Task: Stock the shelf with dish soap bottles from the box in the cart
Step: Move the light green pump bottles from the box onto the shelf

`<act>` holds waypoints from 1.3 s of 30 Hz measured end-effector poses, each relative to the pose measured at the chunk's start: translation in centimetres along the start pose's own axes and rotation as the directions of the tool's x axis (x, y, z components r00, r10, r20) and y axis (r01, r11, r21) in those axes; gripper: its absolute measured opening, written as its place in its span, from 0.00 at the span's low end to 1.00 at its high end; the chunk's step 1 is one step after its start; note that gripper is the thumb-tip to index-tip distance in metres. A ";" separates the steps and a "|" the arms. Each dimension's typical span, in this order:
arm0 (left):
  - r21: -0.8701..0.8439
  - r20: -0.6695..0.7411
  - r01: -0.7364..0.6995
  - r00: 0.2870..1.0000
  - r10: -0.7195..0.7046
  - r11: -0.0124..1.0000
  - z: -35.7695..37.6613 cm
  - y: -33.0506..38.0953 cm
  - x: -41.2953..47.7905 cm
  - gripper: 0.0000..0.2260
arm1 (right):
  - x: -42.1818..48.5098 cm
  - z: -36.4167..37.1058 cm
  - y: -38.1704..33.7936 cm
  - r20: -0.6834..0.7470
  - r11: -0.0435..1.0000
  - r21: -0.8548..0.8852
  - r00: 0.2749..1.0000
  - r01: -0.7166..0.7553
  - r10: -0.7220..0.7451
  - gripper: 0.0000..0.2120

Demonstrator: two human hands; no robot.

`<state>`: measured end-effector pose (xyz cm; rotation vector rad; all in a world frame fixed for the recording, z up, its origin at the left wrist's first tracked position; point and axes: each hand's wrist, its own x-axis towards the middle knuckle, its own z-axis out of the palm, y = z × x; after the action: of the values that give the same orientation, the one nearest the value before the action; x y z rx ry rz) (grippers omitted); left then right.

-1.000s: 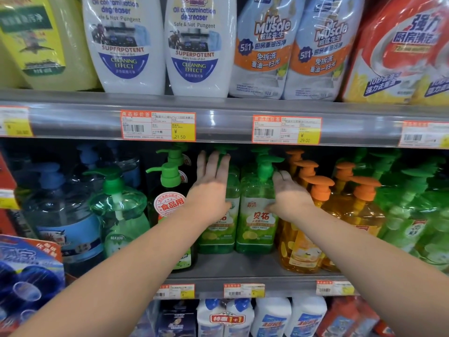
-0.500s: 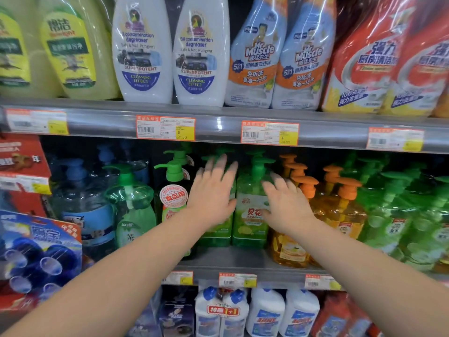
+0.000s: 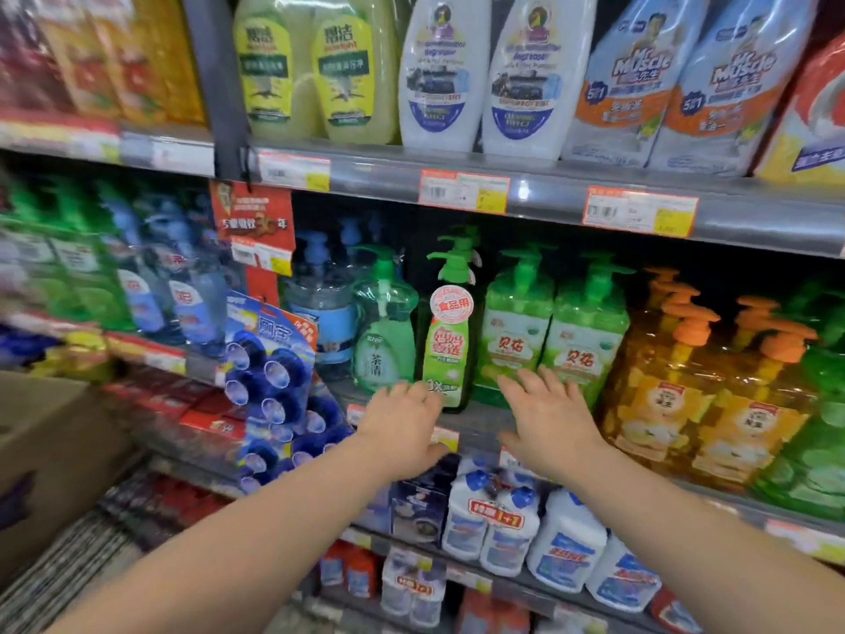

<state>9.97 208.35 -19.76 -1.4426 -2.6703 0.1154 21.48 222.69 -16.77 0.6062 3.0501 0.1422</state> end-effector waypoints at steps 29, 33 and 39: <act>-0.060 0.152 0.801 0.597 -0.788 0.596 8.0 -41.8 -49.4 0.29 | -0.6 0.4 -65.1 0.109 0.685 0.021 0.680 0.728 -0.725 0.33; -0.063 0.152 0.812 0.582 -0.798 0.580 8.8 -46.3 -50.0 0.28 | 2.1 0.4 -70.0 0.107 0.648 0.005 0.644 0.762 -0.758 0.34; -0.032 0.190 0.823 0.562 -0.805 0.567 11.0 -54.6 -48.8 0.27 | 9.1 1.9 -77.2 0.138 0.640 0.052 0.629 0.767 -0.765 0.33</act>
<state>-10.19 137.46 -27.07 -0.0427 -3.2050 -0.0173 -16.18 155.25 -26.05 -0.6970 2.8442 0.0778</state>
